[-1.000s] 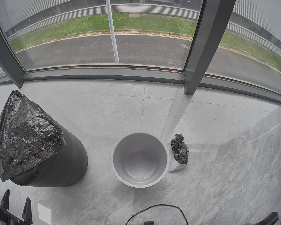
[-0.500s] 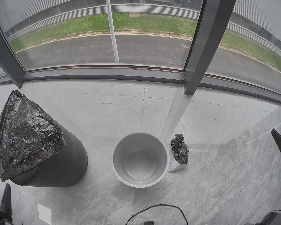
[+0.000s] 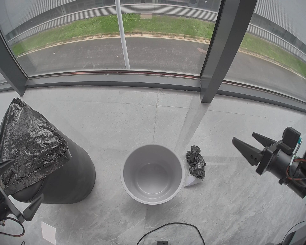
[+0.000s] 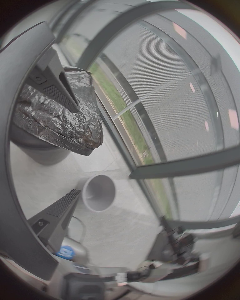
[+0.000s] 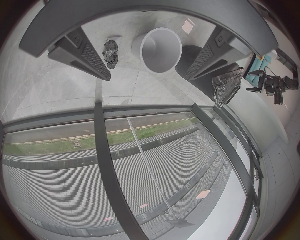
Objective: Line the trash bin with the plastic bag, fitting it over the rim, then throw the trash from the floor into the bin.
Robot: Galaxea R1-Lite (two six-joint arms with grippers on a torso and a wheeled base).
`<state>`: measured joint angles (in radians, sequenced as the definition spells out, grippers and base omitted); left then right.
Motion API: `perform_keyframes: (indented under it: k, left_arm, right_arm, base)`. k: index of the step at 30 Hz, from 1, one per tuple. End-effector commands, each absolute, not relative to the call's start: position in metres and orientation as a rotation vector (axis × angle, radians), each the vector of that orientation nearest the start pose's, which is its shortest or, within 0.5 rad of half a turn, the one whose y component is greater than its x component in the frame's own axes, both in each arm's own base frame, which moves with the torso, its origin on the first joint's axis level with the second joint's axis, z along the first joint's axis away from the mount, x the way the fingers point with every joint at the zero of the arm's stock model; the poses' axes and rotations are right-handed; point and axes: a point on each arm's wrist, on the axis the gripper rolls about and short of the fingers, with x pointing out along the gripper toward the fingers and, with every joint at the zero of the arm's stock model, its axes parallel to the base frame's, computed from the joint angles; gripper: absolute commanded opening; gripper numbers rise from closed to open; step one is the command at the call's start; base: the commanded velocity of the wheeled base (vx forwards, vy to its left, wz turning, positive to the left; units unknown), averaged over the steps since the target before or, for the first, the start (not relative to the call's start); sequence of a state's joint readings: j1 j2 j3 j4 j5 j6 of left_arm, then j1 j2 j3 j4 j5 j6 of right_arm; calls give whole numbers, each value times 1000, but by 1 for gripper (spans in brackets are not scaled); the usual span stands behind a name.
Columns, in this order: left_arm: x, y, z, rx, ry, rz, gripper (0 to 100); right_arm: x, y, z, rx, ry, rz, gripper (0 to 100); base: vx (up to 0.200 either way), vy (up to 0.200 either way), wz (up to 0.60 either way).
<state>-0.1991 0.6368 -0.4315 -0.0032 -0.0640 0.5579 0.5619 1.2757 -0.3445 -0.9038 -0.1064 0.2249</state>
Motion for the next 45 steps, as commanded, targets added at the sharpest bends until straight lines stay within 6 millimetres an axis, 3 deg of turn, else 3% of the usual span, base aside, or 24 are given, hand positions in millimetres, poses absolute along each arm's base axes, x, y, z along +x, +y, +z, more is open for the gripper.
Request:
perform_keyframes:
  k: [1, 4, 12, 22, 35, 45]
  left_arm:
    - [85, -23, 185, 878, 264, -397, 100]
    - [86, -22, 184, 1029, 276, -354, 100]
    - [102, -26, 175, 1158, 326, -307, 100]
    - [125, -49, 166, 1214, 206, -175, 100]
    - [124, -51, 149, 1245, 260, -184, 100]
    - [159, -66, 137, 1231, 259, -165, 100]
  right_arm:
    - [175, 123, 153, 176, 183, 456, 100]
    - [176, 124, 150, 171, 195, 454, 100]
    - [178, 125, 149, 169, 199, 453, 100]
    - [179, 125, 146, 164, 210, 450, 100]
    - [181, 127, 144, 161, 222, 449, 100]
    - [181, 125, 144, 162, 220, 444, 100]
  base:
    - [0, 0, 0]
    - [0, 0, 0]
    - [0, 0, 0]
    - [0, 0, 0]
    - [0, 0, 0]
    - [0, 0, 0]
